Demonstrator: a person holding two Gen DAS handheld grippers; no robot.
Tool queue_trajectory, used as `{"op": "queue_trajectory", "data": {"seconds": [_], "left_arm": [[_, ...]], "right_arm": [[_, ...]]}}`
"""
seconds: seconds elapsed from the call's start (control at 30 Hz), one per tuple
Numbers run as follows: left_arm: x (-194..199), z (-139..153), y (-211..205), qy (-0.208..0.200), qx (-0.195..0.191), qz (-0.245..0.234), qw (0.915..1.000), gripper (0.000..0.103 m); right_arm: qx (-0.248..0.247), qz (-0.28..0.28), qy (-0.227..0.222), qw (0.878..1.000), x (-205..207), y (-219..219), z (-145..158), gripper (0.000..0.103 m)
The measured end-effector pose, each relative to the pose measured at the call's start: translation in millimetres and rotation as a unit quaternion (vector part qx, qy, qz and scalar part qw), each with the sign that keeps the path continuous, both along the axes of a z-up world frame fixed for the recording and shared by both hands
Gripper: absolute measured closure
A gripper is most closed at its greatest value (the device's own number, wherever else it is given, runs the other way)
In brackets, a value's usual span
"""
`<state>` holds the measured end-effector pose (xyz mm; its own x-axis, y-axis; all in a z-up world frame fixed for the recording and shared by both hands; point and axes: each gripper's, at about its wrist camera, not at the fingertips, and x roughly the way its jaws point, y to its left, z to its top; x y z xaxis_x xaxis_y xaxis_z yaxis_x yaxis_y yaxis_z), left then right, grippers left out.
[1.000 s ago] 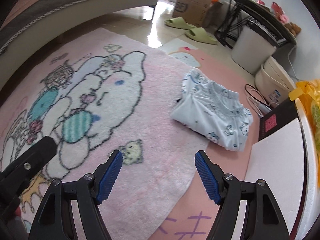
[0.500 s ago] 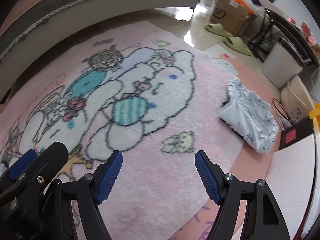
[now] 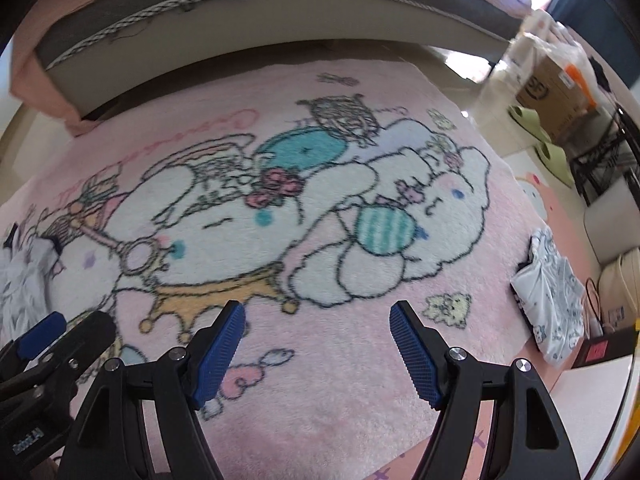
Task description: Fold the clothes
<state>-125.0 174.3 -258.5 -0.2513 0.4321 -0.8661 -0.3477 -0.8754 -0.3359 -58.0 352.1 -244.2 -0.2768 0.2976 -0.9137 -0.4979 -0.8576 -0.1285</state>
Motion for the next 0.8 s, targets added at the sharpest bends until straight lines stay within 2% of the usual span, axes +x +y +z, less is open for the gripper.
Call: {"op": "queue_trajectory", "data": {"seconds": [0.13, 0.27, 0.43, 0.57, 0.8], "left_arm": [[5.9, 20.3, -14.8, 0.036, -0.055, 0.023, 0.9976, 0.010], [9.8, 42.2, -28.6, 0.051, -0.076, 0.024, 0.9956, 0.010], [8.0, 61.3, -59.5, 0.034, -0.067, 0.057, 0.9956, 0.010], [11.1, 76.7, -85.4, 0.035, -0.059, 0.089, 0.9936, 0.010], [18.5, 119.2, -111.1, 0.055, -0.055, 0.104, 0.9915, 0.010]], "right_arm": [[-0.003, 0.043, -0.007, 0.999, -5.2, -26.8, 20.1, 0.028], [0.009, 0.065, -0.006, 0.998, -2.9, -44.6, 46.8, 0.028], [0.024, 0.082, 0.004, 0.996, -4.9, -59.3, 79.1, 0.028], [0.018, 0.091, 0.004, 0.996, -8.8, -66.9, 97.5, 0.028], [-0.024, 0.132, 0.013, 0.991, 6.0, -89.9, 138.7, 0.028]]}}
